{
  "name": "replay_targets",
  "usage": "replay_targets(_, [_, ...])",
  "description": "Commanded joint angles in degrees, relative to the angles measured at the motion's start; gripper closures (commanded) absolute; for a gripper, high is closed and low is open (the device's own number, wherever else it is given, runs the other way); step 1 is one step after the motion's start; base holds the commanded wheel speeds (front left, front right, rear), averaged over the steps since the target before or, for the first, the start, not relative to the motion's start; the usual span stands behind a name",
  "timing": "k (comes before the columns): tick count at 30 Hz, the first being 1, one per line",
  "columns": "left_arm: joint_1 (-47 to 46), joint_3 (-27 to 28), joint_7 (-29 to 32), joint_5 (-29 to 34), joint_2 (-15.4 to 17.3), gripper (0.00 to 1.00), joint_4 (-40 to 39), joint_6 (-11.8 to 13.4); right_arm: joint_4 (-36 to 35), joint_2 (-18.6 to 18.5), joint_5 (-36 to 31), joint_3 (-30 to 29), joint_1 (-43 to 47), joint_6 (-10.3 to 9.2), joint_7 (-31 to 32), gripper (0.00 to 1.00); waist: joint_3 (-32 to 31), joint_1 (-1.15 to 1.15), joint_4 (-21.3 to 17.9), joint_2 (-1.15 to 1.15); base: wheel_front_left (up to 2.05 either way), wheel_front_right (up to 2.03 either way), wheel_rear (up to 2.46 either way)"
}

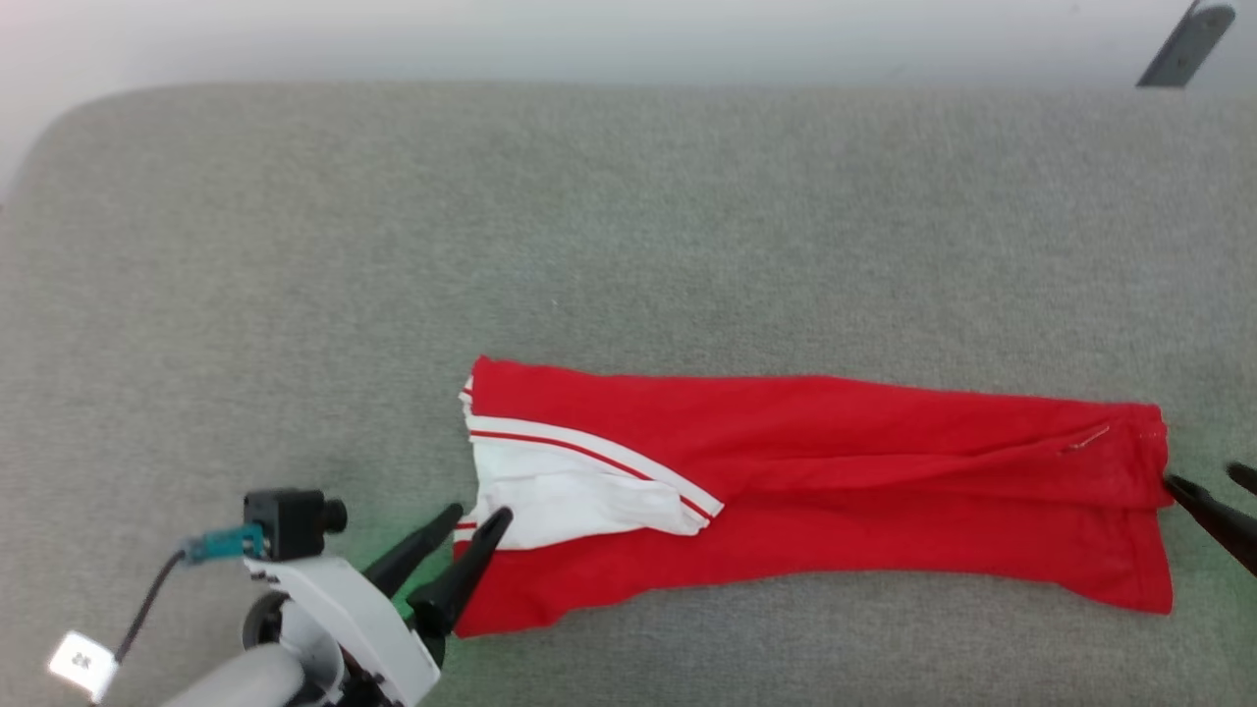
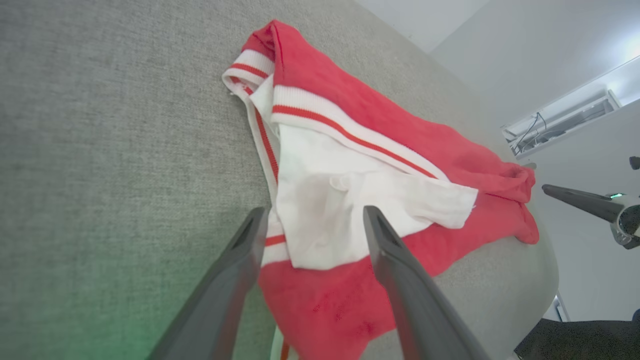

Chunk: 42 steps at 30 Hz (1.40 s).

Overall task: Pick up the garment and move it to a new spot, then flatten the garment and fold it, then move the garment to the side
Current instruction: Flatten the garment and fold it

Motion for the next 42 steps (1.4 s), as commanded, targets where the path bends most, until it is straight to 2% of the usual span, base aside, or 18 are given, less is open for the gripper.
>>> replay_targets(1, [1.27,0.38,-0.38,0.32,-0.52,0.00,0.18,0.29,0.48,-0.19,0.50,-0.60,1.50,-0.09,0.41,0.00,-2.53,0.00,1.81,0.00,0.00,0.00,0.00])
replay_targets(6, [5.07,3.40,-1.21,2.85,-3.42,0.00,1.52,2.51,3.24,0.64,2.03,-2.98,4.59,-0.09,1.84,0.00,-4.89,0.00,4.84,0.00,0.00,0.00,0.00])
replay_targets(10, [8.58,9.77,-1.25,8.79,-6.25,0.00,1.56,4.12,6.49,2.17,2.05,-4.19,6.03,-0.09,3.34,0.00,-6.25,0.00,7.46,0.00,0.00,0.00,0.00])
replay_targets(13, [11.57,15.15,-1.27,15.99,-8.24,0.00,1.12,5.65,8.68,3.58,1.51,-4.94,6.20,-0.09,4.25,0.00,-6.88,0.00,8.93,0.00,0.00,0.00,0.00])
replay_targets(19, [18.62,26.02,-1.28,30.80,-12.86,0.00,-0.80,6.00,14.14,6.22,0.83,-7.33,5.79,-0.09,5.32,0.00,-7.68,0.00,11.46,0.00,0.00,0.00,0.00])
replay_targets(26, [23.91,35.98,-1.29,49.92,-17.80,0.00,-4.06,7.07,21.36,10.35,-0.92,-10.28,3.15,-0.09,7.65,0.00,-8.04,0.00,12.34,0.00,0.00,0.00,0.00])
replay_targets(31, [25.49,41.06,-1.29,60.62,-20.78,0.00,-7.39,6.08,25.17,13.46,-2.84,-12.00,0.92,-0.09,8.46,0.00,-7.93,0.00,12.24,0.00,0.00,0.00,0.00])
replay_targets(36, [26.50,45.23,-1.20,66.97,-23.81,0.00,-9.81,3.92,28.30,16.49,-5.16,-12.79,-0.76,-0.09,9.68,0.00,-7.32,0.00,11.89,0.00,0.00,0.00,0.00])
replay_targets(37, [26.62,45.81,-1.18,67.95,-24.24,0.00,-10.01,3.44,28.75,17.03,-5.60,-12.81,-0.95,-0.08,10.11,0.18,-7.18,0.00,11.81,0.00,0.00,0.00,0.00])
replay_targets(38, [26.72,46.23,-1.18,68.95,-24.63,0.00,-10.08,3.01,29.05,17.57,-6.02,-12.80,-1.05,-0.09,10.27,0.59,-7.08,0.00,11.73,0.00,0.00,0.00,0.00])
replay_targets(39, [26.95,46.62,-1.18,69.70,-25.10,0.00,-9.91,2.58,29.22,18.13,-6.16,-12.94,-1.26,-0.08,10.34,0.84,-6.97,0.00,11.63,0.00,0.00,0.00,0.00])
replay_targets(40, [27.08,47.06,-1.18,70.46,-25.53,0.00,-9.82,2.24,29.29,18.53,-6.18,-13.23,-1.53,-0.08,10.21,1.00,-6.89,0.00,11.53,0.00,0.00,0.00,0.00])
replay_targets(42, [27.12,48.09,-1.18,71.48,-26.16,0.00,-9.91,1.58,29.20,19.06,-6.45,-13.82,-1.74,-0.08,9.89,1.00,-6.74,0.00,11.32,0.00,0.00,0.00,0.00])
